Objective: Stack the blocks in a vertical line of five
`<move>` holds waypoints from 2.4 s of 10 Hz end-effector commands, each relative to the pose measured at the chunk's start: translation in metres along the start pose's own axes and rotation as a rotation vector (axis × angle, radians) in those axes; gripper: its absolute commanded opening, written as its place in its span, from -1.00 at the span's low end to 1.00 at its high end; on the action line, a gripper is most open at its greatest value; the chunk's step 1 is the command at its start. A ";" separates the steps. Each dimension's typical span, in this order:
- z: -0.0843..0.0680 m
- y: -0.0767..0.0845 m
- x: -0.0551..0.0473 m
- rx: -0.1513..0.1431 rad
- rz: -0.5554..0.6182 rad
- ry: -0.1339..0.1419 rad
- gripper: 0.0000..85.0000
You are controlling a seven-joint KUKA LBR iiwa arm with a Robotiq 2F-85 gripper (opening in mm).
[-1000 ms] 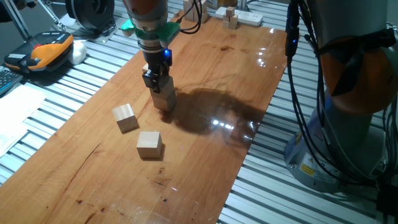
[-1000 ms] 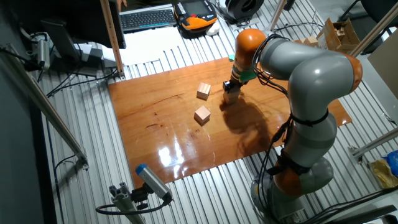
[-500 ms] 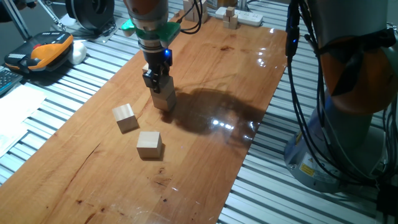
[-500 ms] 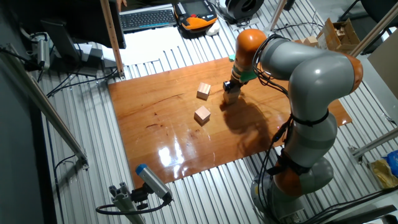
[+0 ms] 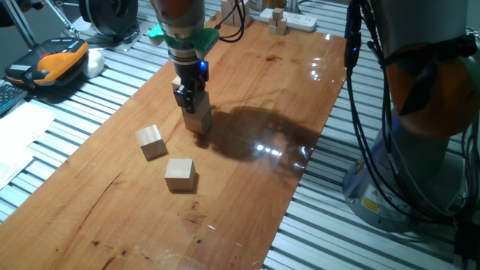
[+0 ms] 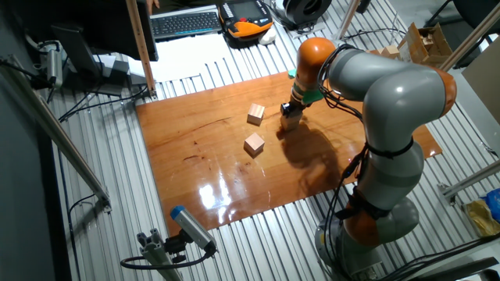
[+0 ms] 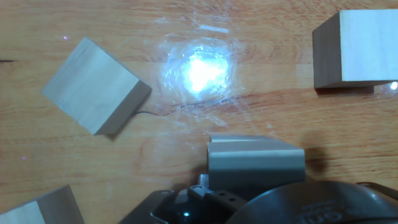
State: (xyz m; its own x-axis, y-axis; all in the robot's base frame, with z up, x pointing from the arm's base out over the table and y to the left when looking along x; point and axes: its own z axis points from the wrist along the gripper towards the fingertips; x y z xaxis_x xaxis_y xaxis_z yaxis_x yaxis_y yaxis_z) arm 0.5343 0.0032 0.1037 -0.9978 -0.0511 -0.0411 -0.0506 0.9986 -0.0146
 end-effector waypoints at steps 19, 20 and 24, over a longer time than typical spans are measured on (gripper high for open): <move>0.000 0.001 0.001 0.005 0.082 -0.023 0.60; -0.001 0.001 0.000 0.005 0.082 -0.023 0.60; -0.014 0.001 -0.001 0.009 0.092 -0.029 0.60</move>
State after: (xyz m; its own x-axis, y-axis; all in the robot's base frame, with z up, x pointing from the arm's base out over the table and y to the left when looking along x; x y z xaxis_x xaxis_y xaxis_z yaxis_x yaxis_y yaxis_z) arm 0.5352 0.0046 0.1191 -0.9966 0.0417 -0.0716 0.0431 0.9989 -0.0184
